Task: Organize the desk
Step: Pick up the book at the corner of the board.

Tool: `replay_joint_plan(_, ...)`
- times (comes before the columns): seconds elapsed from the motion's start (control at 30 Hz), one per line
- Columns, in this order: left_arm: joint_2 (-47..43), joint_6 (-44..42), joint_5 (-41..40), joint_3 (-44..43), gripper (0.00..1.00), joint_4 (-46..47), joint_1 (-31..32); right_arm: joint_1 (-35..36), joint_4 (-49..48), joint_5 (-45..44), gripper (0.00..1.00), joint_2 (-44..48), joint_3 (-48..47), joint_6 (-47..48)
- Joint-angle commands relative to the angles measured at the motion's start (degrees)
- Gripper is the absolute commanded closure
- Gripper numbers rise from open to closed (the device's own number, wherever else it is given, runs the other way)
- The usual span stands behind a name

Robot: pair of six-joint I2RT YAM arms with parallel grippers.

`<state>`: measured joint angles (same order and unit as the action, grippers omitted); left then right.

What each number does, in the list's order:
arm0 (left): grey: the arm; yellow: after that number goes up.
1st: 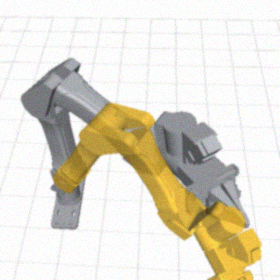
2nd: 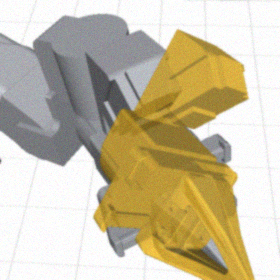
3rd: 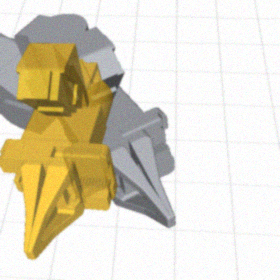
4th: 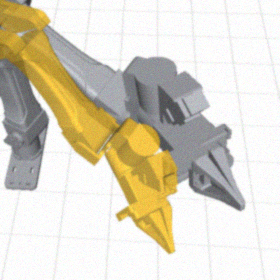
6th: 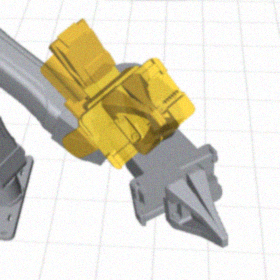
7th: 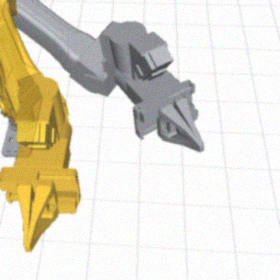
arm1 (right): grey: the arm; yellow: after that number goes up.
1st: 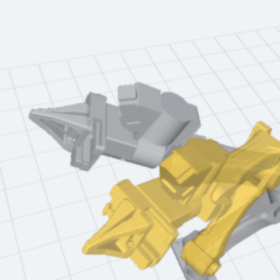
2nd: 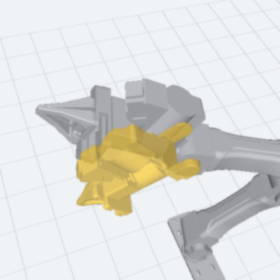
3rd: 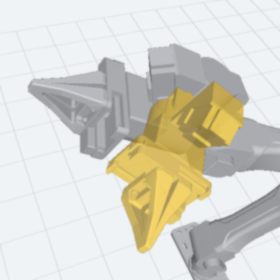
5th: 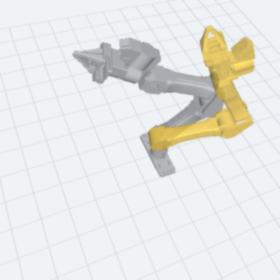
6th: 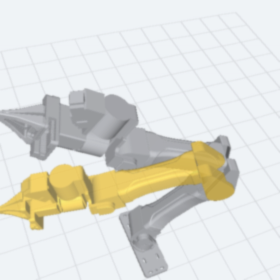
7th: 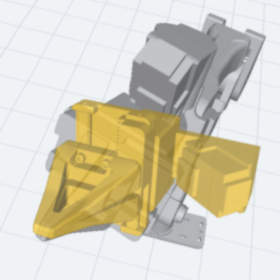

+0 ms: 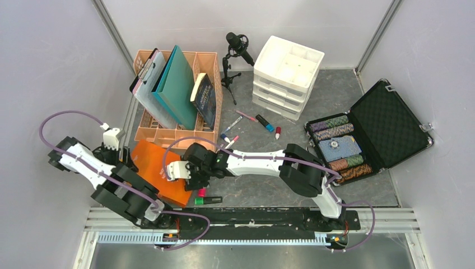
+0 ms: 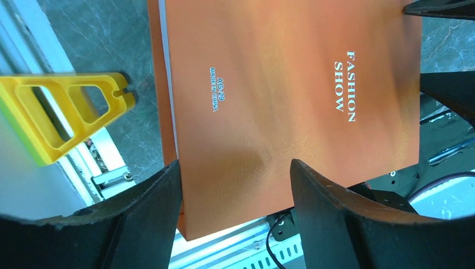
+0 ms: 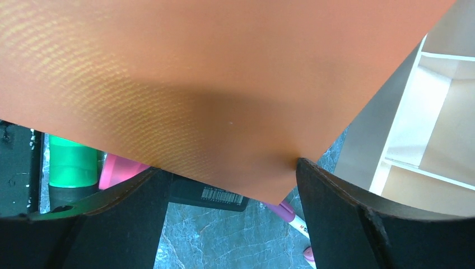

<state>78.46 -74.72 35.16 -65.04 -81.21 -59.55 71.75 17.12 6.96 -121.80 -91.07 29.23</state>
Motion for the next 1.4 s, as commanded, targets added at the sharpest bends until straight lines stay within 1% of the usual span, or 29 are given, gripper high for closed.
replay_joint_plan(0.0,-6.0,-3.1,5.1,-1.9,0.27,-13.1,0.1,-0.2,-2.2,1.7,0.15,-2.7,-1.4,-3.2)
replay_joint_plan(0.2,-12.0,-4.8,6.1,-3.5,0.29,-13.1,2.6,-0.7,-2.1,5.8,0.13,-4.1,-1.7,-4.7)
replay_joint_plan(0.37,-18.8,-5.9,6.3,-4.1,0.3,-13.1,9.0,-1.0,-2.2,8.1,0.1,-5.2,-1.6,-5.5)
replay_joint_plan(0.47,-21.3,-3.6,7.0,-5.0,0.32,-13.1,13.2,-1.1,-2.8,8.6,0.08,-5.4,-0.8,-6.1)
replay_joint_plan(0.53,-22.5,-2.6,7.8,-5.5,0.33,-13.2,14.6,-1.1,-3.3,8.5,0.07,-5.3,0.2,-6.5)
replay_joint_plan(0.8,-30.7,-7.0,9.1,-3.2,0.34,-13.1,18.8,-1.1,-5.1,9.6,0.04,-4.3,4.0,-7.6)
replay_joint_plan(1.03,-36.0,-9.5,9.4,-2.4,0.36,-13.2,21.9,-1.1,-7.1,11.0,0.03,-2.4,7.1,-8.1)
replay_joint_plan(1.2,-39.4,-11.1,9.4,-1.4,0.37,-13.1,23.5,-1.5,-7.4,11.2,0.03,-1.9,6.9,-8.8)
replay_joint_plan(1.37,-43.6,-13.4,8.4,1.9,0.38,-13.2,24.4,-2.8,-7.3,12.6,0.03,-1.7,5.7,-10.2)
